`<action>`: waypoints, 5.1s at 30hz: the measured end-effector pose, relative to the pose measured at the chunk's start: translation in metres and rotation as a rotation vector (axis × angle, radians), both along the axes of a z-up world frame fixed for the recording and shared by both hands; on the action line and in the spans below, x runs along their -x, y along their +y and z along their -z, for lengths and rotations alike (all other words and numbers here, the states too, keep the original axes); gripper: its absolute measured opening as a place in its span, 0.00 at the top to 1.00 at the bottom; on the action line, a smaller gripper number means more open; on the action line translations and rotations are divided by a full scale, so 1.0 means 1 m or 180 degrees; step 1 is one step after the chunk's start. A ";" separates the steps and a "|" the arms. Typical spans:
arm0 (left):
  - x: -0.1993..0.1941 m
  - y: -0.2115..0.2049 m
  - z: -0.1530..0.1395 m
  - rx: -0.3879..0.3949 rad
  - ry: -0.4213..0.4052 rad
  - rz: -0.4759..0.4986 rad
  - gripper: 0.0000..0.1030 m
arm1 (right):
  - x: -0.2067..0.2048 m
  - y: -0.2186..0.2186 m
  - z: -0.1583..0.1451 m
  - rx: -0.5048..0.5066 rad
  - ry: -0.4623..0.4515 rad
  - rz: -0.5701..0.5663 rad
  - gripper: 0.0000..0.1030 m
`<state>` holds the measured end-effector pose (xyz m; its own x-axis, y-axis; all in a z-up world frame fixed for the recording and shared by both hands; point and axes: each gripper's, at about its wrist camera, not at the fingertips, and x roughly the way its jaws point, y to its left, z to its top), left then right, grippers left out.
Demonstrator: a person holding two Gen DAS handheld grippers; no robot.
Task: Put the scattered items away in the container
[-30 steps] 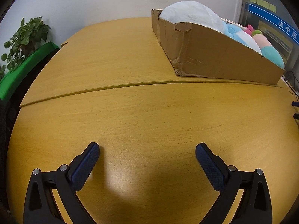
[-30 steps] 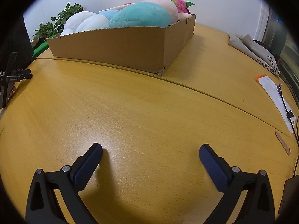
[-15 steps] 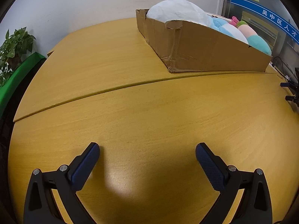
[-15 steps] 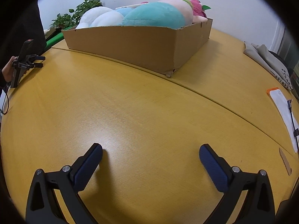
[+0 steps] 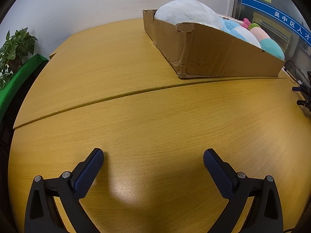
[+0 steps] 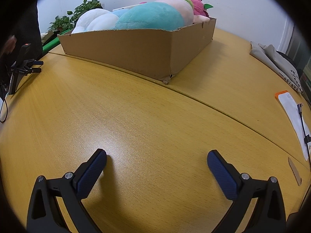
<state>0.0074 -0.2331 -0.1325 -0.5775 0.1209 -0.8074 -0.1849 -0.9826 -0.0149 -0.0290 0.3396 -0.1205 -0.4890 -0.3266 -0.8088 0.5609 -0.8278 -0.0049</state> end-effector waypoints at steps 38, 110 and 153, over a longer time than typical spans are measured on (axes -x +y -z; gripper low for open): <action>0.001 0.001 0.000 0.0001 0.0003 -0.0006 0.00 | 0.004 0.004 0.000 -0.0002 -0.0002 -0.0215 0.00; 0.001 0.001 0.000 0.0005 0.0005 -0.0012 0.00 | 0.005 0.006 -0.001 -0.0001 -0.0003 -0.0224 0.00; 0.001 0.001 -0.001 0.0006 0.0006 -0.0015 0.00 | 0.004 0.007 -0.001 -0.0001 -0.0003 -0.0227 0.00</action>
